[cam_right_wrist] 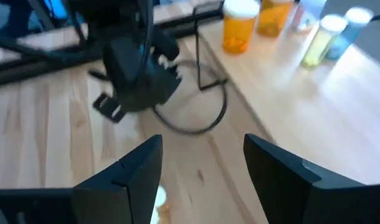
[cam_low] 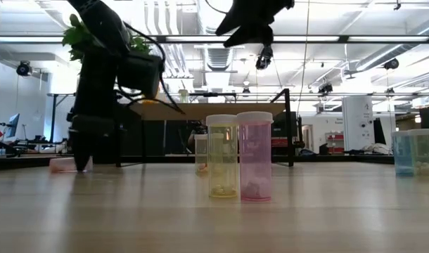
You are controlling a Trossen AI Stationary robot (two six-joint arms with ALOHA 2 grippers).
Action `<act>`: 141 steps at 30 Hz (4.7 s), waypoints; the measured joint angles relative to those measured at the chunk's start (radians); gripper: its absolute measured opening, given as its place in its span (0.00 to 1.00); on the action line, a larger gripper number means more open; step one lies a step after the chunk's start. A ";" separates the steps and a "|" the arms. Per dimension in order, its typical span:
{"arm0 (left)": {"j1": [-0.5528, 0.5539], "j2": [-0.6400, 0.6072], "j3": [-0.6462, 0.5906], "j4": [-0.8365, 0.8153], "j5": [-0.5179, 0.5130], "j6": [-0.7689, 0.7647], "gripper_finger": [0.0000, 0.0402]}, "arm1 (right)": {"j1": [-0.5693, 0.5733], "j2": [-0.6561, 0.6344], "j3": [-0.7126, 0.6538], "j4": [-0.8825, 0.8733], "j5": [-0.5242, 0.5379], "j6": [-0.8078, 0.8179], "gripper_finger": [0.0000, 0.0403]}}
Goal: Pick and place medicine bottles onto shelf by color
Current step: Put the pink pill bottle on the shelf
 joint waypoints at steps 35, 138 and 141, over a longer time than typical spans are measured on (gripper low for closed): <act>-0.001 -0.486 0.080 0.994 0.187 -0.043 0.21 | 0.140 0.000 -0.201 0.684 0.053 0.133 0.63; 0.013 -0.350 0.097 1.176 0.229 0.224 0.26 | 0.095 -0.063 -0.191 0.317 0.059 0.048 0.36; 0.023 -0.352 0.099 1.158 0.196 0.241 0.26 | 0.070 -0.069 -0.191 0.236 0.099 0.101 0.43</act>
